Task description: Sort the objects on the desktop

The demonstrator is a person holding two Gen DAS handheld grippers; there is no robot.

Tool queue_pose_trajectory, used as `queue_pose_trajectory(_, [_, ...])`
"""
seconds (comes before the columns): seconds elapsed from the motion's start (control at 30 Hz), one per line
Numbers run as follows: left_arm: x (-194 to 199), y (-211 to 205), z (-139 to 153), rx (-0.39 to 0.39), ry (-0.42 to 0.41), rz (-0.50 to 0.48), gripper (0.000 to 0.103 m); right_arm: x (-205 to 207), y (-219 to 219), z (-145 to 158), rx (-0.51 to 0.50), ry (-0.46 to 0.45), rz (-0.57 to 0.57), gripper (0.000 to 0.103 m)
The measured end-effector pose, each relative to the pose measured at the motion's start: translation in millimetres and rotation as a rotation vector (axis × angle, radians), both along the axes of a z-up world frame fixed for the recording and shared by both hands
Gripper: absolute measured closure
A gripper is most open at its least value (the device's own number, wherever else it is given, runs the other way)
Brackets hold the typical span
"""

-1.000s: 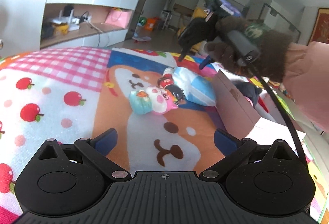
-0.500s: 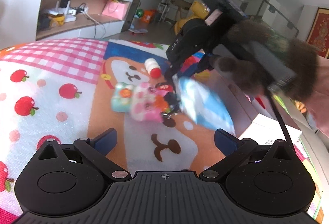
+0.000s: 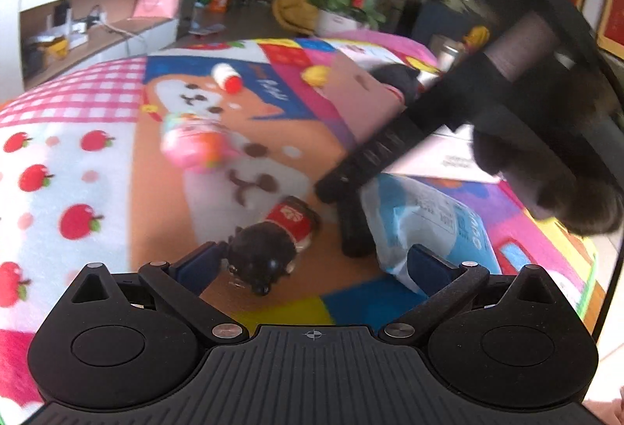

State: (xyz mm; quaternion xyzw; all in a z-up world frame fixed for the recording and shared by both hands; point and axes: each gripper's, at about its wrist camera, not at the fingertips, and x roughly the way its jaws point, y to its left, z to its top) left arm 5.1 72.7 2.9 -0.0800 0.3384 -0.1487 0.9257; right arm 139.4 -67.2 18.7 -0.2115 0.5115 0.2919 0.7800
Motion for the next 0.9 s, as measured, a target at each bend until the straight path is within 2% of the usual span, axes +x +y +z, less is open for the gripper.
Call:
queue_pose_trajectory(0.13, [-0.8,-21.3,0.0,0.006,0.014,-0.050,0.000,-39.5,-41.9,15.3,0.013,-0.149,-0.004,0.071])
queue_pose_trajectory(0.2, [1.8,-33.0,-0.3,0.015,0.016,-0.072,0.000,-48.6,-66.1,26.6,0.059,-0.171,-0.041,0.069])
queue_pose_trajectory(0.3, [7.8,-47.5,-0.1,-0.019,0.030,-0.130,0.000,-59.6,-110.9,44.8,0.148,-0.214,-0.143,0.048])
queue_pose_trajectory(0.33, [7.3,-50.8,1.1,-0.040,0.037,-0.154,0.000,-62.9,-126.9,49.0,0.166,-0.246,-0.187,0.036])
queue_pose_trajectory(0.37, [7.4,-55.3,2.5,-0.058,0.040,-0.179,0.000,-65.5,-139.5,50.1,0.176,-0.275,-0.224,0.027])
queue_pose_trajectory(0.4, [6.5,-59.1,3.9,-0.061,0.038,-0.199,0.000,-69.5,-153.2,51.9,0.180,-0.308,-0.265,0.023])
queue_pose_trajectory(0.43, [5.6,-63.5,4.8,-0.048,0.033,-0.206,0.000,-72.8,-161.8,51.5,0.179,-0.330,-0.292,0.015])
queue_pose_trajectory(0.47, [3.9,-66.1,6.0,-0.014,0.027,-0.205,0.000,-77.7,-173.5,50.3,0.178,-0.350,-0.320,0.007])
queue_pose_trajectory(0.53, [4.4,-68.6,6.0,0.059,0.018,-0.190,0.000,-84.8,-190.6,43.0,0.186,-0.358,-0.352,0.001])
queue_pose_trajectory(0.7, [6.5,-51.0,7.2,0.174,0.028,-0.108,0.000,-110.3,-209.6,21.2,0.253,-0.294,-0.330,0.000])
queue_pose_trajectory(0.83, [10.4,-43.1,9.1,0.331,-0.010,0.004,0.000,-129.8,-206.2,8.8,0.303,-0.262,-0.278,0.000])
queue_pose_trajectory(0.9, [15.2,-39.5,8.6,0.377,-0.015,0.048,0.000,-137.4,-201.2,5.8,0.302,-0.276,-0.269,0.000])
